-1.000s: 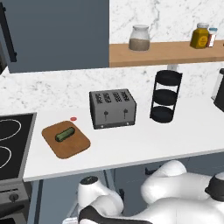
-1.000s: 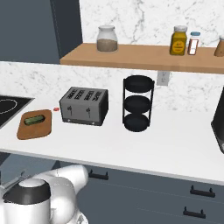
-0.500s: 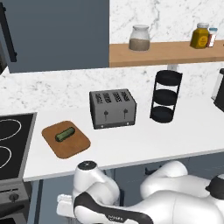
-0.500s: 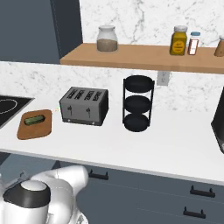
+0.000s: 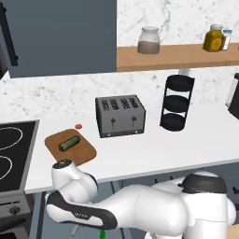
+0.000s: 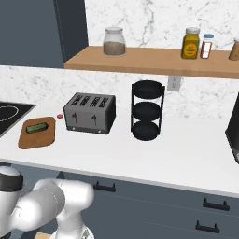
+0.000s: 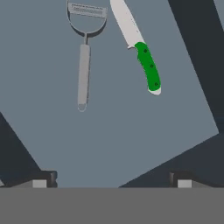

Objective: Place the appropriate cutting tool for cutting the cucumber skin on the cutting board.

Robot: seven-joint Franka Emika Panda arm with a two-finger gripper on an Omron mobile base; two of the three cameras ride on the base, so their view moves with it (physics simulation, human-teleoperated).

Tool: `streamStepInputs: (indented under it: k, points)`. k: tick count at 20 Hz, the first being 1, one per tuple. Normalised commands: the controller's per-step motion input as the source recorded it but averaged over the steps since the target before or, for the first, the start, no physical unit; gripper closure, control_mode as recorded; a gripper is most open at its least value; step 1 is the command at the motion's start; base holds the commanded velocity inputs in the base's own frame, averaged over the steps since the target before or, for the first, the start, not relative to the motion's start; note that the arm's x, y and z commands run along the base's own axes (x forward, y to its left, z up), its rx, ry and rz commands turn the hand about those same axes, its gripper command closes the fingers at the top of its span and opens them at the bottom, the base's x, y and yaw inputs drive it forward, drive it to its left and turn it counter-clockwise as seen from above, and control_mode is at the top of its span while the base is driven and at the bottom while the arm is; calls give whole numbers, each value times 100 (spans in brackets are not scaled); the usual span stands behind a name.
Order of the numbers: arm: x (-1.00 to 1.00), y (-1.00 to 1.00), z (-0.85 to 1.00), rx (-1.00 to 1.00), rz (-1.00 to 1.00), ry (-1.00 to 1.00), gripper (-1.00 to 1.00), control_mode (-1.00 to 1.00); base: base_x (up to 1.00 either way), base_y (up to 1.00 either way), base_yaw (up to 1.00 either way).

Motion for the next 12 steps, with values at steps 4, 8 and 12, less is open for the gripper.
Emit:
streamStepInputs:
  k: [4,8,12]
  points:
    - [2,-3,-25,-1,-8,0,-100,-100,0,0,0]
    - [-2,-31,-39,2,-2,0,-100,-100,0,0,0]
    - [0,-53,-37,10,0,0,-100,-100,0,0,0]
